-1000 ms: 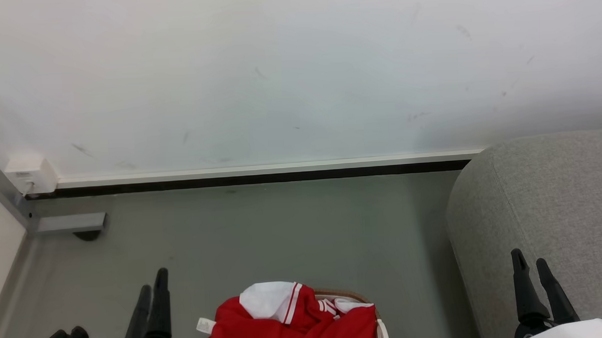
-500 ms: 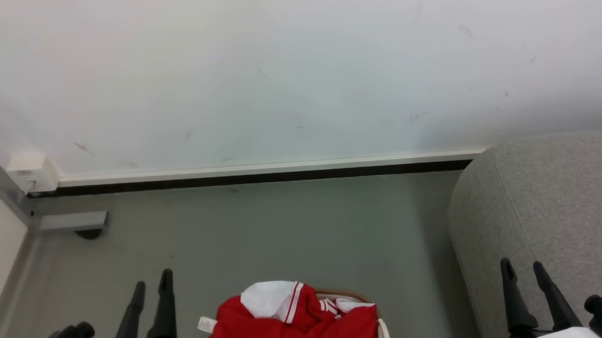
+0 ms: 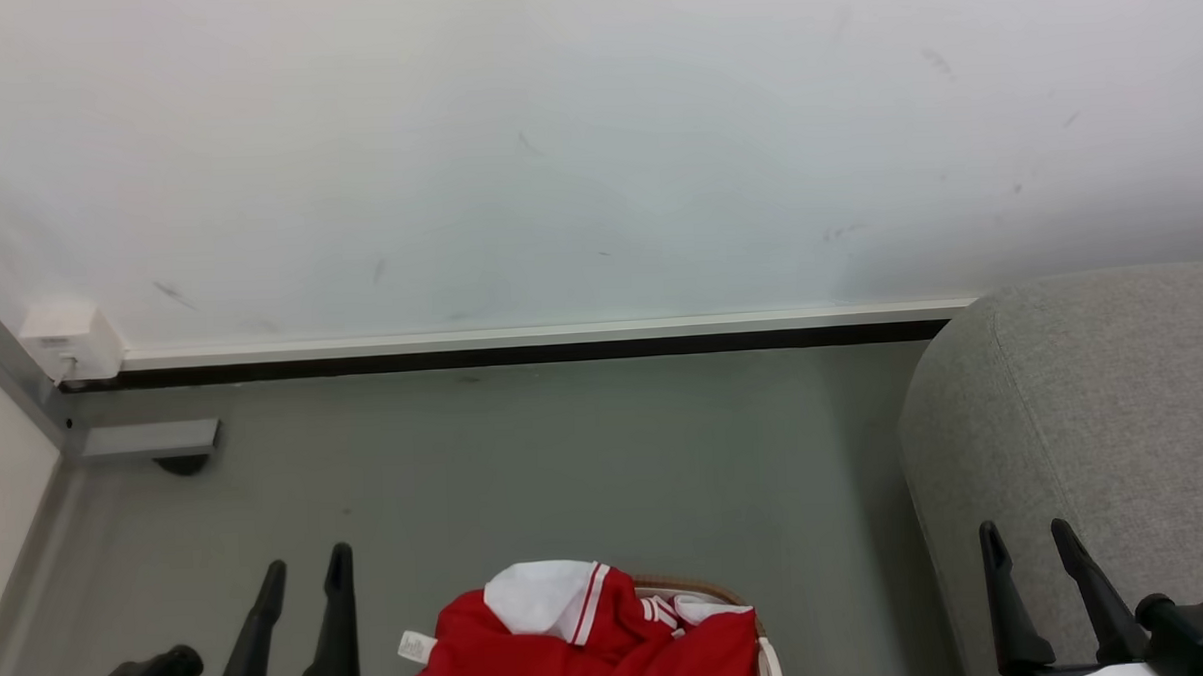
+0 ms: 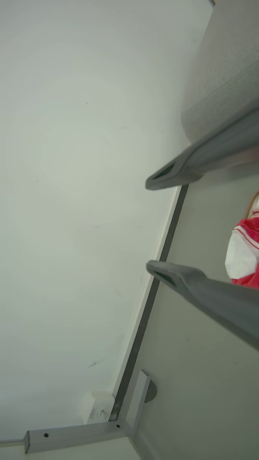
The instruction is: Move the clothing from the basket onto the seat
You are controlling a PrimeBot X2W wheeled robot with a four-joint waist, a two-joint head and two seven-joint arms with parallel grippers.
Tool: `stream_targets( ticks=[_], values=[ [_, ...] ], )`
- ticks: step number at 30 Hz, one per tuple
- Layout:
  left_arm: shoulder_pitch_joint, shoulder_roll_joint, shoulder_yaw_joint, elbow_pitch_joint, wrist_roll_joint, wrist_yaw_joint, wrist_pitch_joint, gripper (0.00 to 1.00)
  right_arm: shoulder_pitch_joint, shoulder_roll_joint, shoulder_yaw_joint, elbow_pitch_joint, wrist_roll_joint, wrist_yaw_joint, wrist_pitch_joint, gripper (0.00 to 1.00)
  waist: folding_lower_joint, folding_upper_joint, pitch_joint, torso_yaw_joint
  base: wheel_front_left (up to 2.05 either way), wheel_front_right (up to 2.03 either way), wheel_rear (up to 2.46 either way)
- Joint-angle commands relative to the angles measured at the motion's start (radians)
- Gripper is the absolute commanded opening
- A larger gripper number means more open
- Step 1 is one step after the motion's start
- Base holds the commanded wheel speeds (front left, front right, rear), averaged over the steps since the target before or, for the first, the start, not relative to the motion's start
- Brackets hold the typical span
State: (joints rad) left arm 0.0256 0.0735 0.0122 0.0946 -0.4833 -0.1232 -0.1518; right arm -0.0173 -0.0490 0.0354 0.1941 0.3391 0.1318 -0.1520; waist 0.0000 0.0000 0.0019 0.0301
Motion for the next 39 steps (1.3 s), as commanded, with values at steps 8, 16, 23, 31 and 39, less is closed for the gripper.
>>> stream_targets(
  ticks=[8,16,23,31,39],
  values=[
    [0.015,0.024,-0.011,-0.001,0.103,-0.005,-0.029,1.00,0.012,-0.002,-0.008,-0.010,-0.062,-0.001,-0.029,1.00,0.0000,0.0000,-0.001,0.003,0.00,0.00,0.00],
    [0.023,0.029,-0.016,-0.007,0.171,-0.006,-0.046,1.00,0.021,-0.002,-0.013,-0.009,-0.111,-0.001,-0.047,1.00,0.0000,0.0000,-0.003,0.006,0.00,0.00,0.00],
    [0.035,0.033,-0.016,-0.005,0.223,-0.007,-0.062,1.00,0.033,-0.002,-0.021,-0.004,-0.134,-0.002,-0.062,1.00,0.0000,0.0000,-0.005,0.006,0.00,0.00,0.00],
    [0.047,0.037,-0.029,0.011,0.260,-0.008,-0.079,1.00,0.043,-0.002,-0.030,0.010,-0.162,-0.002,-0.078,1.00,0.0000,0.0000,-0.008,0.007,0.00,0.00,0.00],
    [0.053,0.041,-0.037,0.018,0.294,-0.008,-0.093,1.00,0.046,-0.002,-0.036,0.020,-0.208,-0.002,-0.093,1.00,0.0000,0.0000,-0.007,0.012,0.00,0.00,0.00]
  ],
)
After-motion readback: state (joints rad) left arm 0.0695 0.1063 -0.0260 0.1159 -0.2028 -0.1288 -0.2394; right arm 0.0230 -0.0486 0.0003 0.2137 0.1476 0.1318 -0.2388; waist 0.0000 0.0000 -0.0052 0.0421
